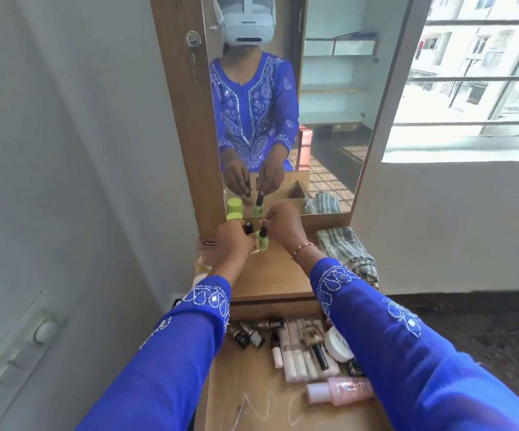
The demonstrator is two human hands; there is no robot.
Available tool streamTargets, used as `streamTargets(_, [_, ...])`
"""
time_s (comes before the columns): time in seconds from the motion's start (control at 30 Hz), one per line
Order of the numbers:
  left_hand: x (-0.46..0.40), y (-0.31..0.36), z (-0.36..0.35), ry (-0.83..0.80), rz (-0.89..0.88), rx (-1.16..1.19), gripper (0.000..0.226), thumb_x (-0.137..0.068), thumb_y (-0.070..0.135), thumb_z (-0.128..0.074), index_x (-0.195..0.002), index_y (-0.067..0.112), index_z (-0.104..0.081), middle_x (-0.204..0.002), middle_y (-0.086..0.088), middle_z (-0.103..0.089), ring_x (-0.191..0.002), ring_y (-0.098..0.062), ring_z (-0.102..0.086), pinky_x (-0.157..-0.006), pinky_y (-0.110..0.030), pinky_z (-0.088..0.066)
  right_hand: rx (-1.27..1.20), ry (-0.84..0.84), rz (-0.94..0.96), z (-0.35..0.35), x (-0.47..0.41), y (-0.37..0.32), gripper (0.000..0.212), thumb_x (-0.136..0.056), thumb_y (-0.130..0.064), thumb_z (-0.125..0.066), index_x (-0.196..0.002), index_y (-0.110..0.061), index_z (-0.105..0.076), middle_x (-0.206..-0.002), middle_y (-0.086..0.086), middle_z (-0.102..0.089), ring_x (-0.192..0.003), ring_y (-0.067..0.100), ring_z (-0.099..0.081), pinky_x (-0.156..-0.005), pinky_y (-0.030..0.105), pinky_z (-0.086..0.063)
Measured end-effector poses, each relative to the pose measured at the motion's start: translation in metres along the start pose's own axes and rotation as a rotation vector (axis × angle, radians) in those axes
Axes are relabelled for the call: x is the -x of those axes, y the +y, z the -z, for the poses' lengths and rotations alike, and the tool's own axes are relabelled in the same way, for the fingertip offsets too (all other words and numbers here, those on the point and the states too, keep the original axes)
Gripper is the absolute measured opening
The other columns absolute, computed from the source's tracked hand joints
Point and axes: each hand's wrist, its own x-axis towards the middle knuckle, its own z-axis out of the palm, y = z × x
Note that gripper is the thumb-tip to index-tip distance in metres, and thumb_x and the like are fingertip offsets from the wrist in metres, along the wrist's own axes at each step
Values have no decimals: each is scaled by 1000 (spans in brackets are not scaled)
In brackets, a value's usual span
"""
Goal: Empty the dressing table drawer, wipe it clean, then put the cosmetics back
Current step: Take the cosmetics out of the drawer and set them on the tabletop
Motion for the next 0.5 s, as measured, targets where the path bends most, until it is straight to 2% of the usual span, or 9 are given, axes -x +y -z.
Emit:
streamTargets(0.13, [-13, 2, -10, -24, -5, -42, 20, -80, 7, -59, -98, 1, -65, -104, -19, -66, -100, -36, -59, -68, -30, -36, 75, -24, 13, -8, -19, 9, 15, -80, -11, -64, -80, 3, -69, -88, 19, -69, -89, 31, -61, -74, 31, -45])
streamTargets(0.2, [-17, 3, -13, -23, -8, -66, 20, -81, 7, -58, -98, -1, -64, -105, -21, -65, -101, -38, -58, -70, -32, -37, 100, -32, 24, -11, -25, 13, 15, -79, -9, -63, -78, 5, -69, -82, 19, -66, -82, 30, -58, -71, 31, -42])
streamTargets(0.27, [-20, 3, -16, -22, -26, -61, 18, -81, 4, -56, -96, -2, -63, -104, -22, -65, -99, -38, -58, -68, -30, -34, 94, -43, 30, -12, -30, 15, 15, -80, -9, -63, -80, 5, -69, -83, 21, -66, -78, 27, -54, -70, 31, -41])
streamTargets(0.4, [-27, -1, -26, -12, -49, -53, 11, -82, 1, -50, -83, 3, -61, -89, -19, -63, -84, -33, -57, -64, -30, -32, 57, -49, 24, -16, -36, 17, 17, -85, -10, -61, -90, 5, -68, -97, 22, -68, -93, 32, -62, -82, 37, -48])
streamTargets(0.5, [-29, -7, -33, 26, -42, -38, 17, -85, 2, -44, -74, 13, -50, -77, -8, -51, -73, -23, -44, -63, -29, -30, 64, -41, 42, -20, -36, 20, 20, -86, -11, -59, -98, 3, -66, -103, 22, -67, -100, 35, -60, -86, 39, -48])
